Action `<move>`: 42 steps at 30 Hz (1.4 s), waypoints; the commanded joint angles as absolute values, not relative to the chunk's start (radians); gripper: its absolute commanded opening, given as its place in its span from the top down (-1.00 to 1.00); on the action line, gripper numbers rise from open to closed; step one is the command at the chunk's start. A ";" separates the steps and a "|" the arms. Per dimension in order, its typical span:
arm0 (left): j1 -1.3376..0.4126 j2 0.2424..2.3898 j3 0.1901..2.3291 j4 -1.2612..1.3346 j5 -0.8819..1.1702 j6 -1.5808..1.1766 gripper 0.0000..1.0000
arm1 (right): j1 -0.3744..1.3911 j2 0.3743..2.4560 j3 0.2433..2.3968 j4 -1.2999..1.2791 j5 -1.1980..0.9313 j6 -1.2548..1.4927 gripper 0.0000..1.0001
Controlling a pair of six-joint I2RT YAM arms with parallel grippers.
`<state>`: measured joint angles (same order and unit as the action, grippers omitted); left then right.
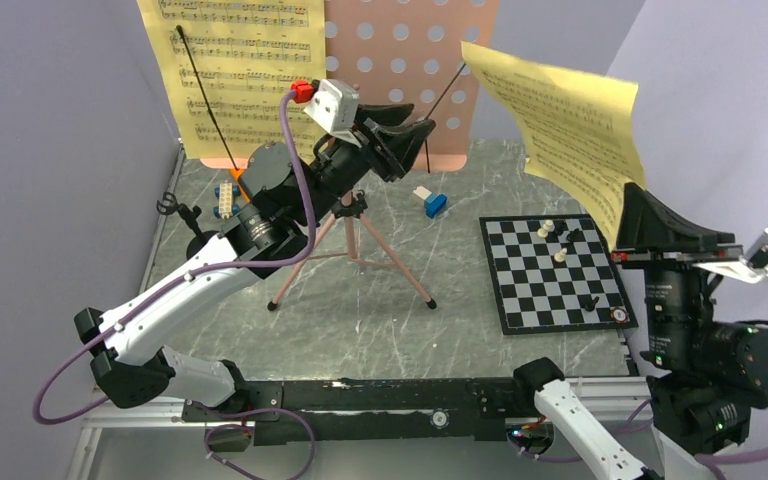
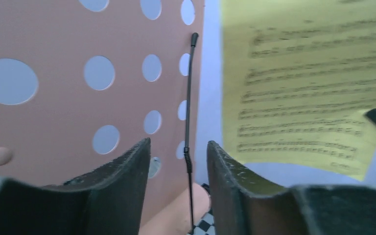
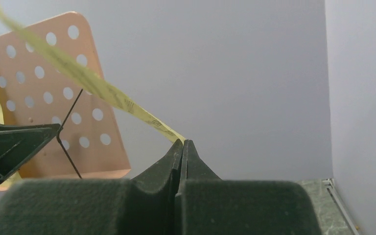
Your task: Pack up the instrument practice props
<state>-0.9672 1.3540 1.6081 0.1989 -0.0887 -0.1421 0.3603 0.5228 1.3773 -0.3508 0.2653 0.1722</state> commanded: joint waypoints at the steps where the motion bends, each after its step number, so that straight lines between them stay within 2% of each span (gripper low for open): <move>1: -0.963 1.305 1.594 0.248 -0.117 -0.151 -0.21 | 0.359 0.469 1.370 -0.372 0.310 0.138 1.00; 3: -0.963 1.292 1.586 0.242 -0.109 -0.165 -0.43 | 0.358 0.453 1.358 -0.386 0.331 0.137 1.00; 12: -0.976 1.178 1.451 0.260 -0.090 -0.204 -0.91 | 0.359 0.345 1.191 -0.420 0.431 0.119 1.00; 16: -0.981 1.088 1.320 0.287 -0.109 -0.243 -0.98 | 0.358 0.306 1.080 -0.477 0.431 0.171 1.00; 22: -0.987 0.942 1.090 0.297 -0.151 -0.331 -0.97 | 0.359 0.336 0.882 -0.506 0.399 0.323 1.00; 27: -0.998 0.846 0.966 0.199 -0.167 -0.438 -0.96 | 0.357 0.538 0.839 -0.476 0.301 0.446 1.00; 35: -1.013 0.692 0.762 -0.036 -0.329 -0.613 -0.99 | 0.289 0.950 0.989 -0.404 0.186 0.529 1.00; 42: -1.011 0.541 0.629 -0.143 -0.444 -0.704 -0.99 | -0.018 1.257 1.016 -0.102 -0.314 0.787 1.00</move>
